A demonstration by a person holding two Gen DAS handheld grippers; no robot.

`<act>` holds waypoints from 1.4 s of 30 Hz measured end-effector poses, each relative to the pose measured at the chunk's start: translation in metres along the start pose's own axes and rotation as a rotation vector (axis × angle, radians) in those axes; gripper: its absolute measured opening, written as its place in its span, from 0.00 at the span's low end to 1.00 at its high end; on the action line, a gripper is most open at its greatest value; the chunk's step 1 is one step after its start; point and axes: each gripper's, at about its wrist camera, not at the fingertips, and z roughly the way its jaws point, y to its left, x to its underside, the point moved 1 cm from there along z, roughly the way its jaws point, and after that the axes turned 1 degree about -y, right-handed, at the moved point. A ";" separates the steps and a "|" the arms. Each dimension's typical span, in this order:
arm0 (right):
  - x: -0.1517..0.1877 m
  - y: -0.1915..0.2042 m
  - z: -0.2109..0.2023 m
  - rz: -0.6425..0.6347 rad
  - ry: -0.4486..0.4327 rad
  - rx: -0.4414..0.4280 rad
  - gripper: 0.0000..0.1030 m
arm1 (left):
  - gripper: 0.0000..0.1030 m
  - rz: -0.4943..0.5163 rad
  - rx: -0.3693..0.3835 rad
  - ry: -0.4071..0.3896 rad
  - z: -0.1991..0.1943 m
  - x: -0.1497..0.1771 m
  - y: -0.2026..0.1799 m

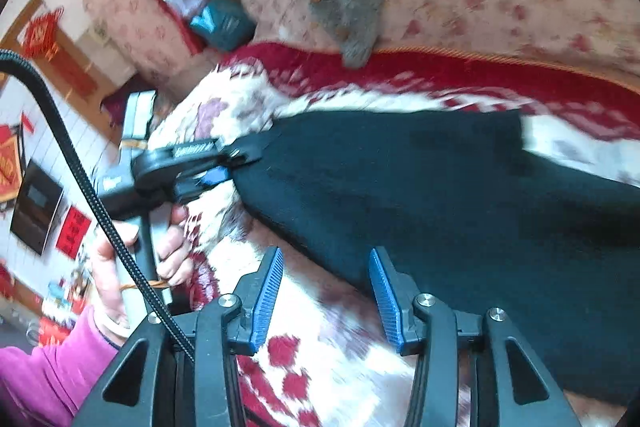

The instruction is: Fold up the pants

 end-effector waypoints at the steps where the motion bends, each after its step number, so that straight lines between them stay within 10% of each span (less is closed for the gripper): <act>1: 0.005 -0.007 -0.013 0.013 -0.027 0.025 0.42 | 0.31 0.011 -0.008 -0.014 -0.004 0.002 0.001; 9: 0.041 -0.067 -0.111 0.128 -0.159 0.206 0.42 | 0.40 0.102 0.053 -0.143 -0.057 0.031 -0.045; 28: 0.128 -0.210 -0.295 0.519 -0.345 0.596 0.47 | 0.45 0.439 0.346 0.176 -0.006 0.126 -0.261; 42: 0.148 -0.249 -0.303 0.705 -0.360 0.455 0.48 | 0.45 0.621 0.503 0.332 0.005 0.176 -0.363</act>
